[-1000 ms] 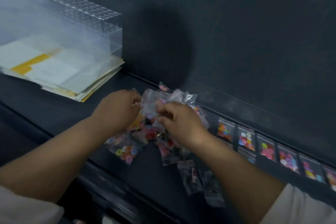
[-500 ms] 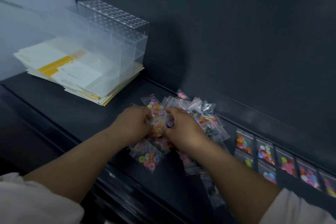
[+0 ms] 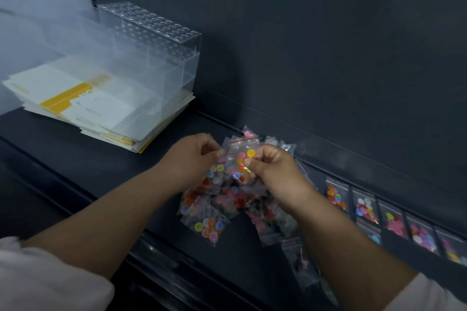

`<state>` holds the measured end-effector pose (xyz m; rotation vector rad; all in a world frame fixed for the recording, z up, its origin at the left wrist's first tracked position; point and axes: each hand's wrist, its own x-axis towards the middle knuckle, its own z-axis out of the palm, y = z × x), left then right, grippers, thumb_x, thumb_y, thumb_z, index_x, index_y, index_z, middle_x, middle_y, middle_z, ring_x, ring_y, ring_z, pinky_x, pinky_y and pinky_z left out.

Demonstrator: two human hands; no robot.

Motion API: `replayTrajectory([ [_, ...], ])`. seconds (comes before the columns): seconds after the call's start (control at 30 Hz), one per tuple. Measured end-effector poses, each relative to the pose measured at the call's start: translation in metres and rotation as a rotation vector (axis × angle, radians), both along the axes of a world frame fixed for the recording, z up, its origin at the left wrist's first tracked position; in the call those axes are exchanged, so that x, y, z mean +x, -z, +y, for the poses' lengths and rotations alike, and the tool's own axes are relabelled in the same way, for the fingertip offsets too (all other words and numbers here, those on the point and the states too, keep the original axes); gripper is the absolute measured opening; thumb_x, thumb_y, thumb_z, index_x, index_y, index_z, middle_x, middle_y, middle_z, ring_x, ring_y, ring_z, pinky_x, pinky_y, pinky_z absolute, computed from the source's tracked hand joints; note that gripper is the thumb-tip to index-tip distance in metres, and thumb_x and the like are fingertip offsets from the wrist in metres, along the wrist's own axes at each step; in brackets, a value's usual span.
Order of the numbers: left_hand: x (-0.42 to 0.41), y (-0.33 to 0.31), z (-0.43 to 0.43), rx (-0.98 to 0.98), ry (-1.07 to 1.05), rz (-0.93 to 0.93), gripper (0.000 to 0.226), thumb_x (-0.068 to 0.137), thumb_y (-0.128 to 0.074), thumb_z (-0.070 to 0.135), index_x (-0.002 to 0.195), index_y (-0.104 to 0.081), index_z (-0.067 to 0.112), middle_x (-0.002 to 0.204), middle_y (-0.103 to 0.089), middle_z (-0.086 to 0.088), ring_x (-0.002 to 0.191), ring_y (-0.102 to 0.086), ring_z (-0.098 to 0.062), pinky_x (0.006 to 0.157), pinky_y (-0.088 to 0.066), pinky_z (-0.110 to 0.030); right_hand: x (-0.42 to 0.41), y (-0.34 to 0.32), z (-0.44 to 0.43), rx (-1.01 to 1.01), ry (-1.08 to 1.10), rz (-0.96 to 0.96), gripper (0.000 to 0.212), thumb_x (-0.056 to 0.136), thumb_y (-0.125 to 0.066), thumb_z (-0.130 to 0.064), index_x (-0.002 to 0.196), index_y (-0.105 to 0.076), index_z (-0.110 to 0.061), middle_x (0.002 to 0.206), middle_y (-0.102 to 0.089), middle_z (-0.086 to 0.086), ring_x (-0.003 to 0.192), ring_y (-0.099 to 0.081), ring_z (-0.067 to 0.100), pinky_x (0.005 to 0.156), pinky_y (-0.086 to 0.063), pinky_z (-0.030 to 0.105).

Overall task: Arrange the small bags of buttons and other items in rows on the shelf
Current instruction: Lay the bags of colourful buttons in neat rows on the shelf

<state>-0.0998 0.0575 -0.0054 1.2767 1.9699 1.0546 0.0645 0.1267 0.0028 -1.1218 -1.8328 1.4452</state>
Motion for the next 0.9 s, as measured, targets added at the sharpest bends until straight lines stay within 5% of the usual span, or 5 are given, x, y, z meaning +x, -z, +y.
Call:
replayTrajectory([
  [0.2, -0.003, 0.022, 0.004, -0.228, 0.126, 0.567, 0.041, 0.089, -0.054, 0.036, 0.129, -0.053, 0.031, 0.122, -0.05, -0.007, 0.112, -0.041, -0.028, 0.091, -0.037, -0.033, 0.014, 0.0, -0.002, -0.08, 0.053, 0.042, 0.02, 0.085, -0.063, -0.002, 0.071, -0.053, -0.012, 0.061, -0.054, 0.001, 0.053, -0.05, 0.009, 0.049, -0.042, 0.015],
  [0.43, 0.006, 0.017, 0.009, -0.206, 0.102, 0.654, 0.011, 0.087, -0.056, 0.031, 0.095, -0.063, 0.029, 0.111, -0.056, -0.001, 0.109, -0.044, -0.026, 0.088, -0.036, -0.034, 0.027, -0.001, -0.001, -0.102, 0.124, 0.062, 0.027, 0.085, -0.063, -0.001, 0.067, -0.051, -0.016, 0.059, -0.051, -0.001, 0.052, -0.049, 0.01, 0.044, -0.038, 0.015],
  [0.6, 0.017, -0.003, 0.009, 0.003, -0.062, 0.152, 0.01, 0.085, -0.062, 0.018, 0.076, -0.057, 0.018, 0.077, -0.063, -0.001, 0.065, -0.061, -0.016, 0.053, -0.047, -0.028, 0.041, -0.005, -0.003, -0.181, 0.159, 0.105, 0.023, 0.086, -0.062, -0.003, 0.07, -0.053, -0.017, 0.068, -0.057, 0.003, 0.061, -0.054, 0.015, 0.046, -0.041, 0.015],
  [0.8, 0.046, -0.025, 0.017, 0.029, -0.088, -0.473, 0.024, 0.081, -0.07, 0.006, 0.101, -0.058, 0.012, 0.08, -0.061, -0.007, 0.058, -0.058, -0.014, 0.05, -0.049, -0.024, 0.074, -0.012, -0.005, -0.325, 0.164, 0.172, 0.013, 0.085, -0.063, -0.005, 0.082, -0.06, -0.017, 0.078, -0.069, 0.005, 0.063, -0.062, 0.012, 0.051, -0.046, 0.019],
  [0.9, 0.068, -0.03, 0.02, -0.013, -0.02, -0.651, 0.014, 0.083, -0.064, -0.004, 0.086, -0.061, 0.009, 0.074, -0.062, -0.009, 0.059, -0.059, -0.015, 0.05, -0.052, -0.021, 0.1, -0.015, -0.007, -0.383, 0.183, 0.199, 0.013, 0.086, -0.062, -0.007, 0.082, -0.062, -0.019, 0.073, -0.069, 0.0, 0.061, -0.062, 0.01, 0.052, -0.047, 0.019],
])
